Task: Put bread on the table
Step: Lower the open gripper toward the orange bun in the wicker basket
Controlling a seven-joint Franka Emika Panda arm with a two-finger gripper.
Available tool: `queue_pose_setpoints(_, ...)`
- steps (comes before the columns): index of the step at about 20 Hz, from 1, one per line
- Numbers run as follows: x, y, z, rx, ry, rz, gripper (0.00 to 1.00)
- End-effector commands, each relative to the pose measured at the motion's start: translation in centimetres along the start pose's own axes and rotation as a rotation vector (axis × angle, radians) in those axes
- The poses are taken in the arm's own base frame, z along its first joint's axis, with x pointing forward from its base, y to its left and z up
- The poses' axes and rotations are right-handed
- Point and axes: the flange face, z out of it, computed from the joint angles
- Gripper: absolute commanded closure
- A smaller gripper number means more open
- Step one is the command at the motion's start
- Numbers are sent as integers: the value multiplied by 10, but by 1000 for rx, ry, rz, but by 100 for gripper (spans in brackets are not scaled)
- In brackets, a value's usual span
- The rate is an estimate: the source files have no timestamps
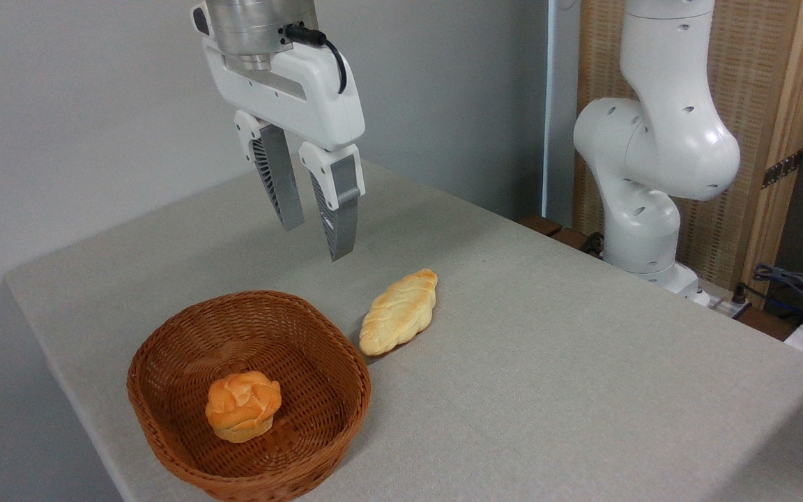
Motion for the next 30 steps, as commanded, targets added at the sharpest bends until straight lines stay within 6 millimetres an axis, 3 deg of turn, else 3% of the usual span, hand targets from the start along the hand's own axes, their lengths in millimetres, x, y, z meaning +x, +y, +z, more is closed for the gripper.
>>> queue_pose_setpoints(1,-6,-3,-4,-8,-13,-14,0)
queue_pose_setpoints(15,-8,-6,-8,24,50,-36,0)
queue_pose_setpoints(22,-10,-17,21,64,124,-175,0)
queue_pose_setpoints(30,5,-30,80,50,276,-254,0)
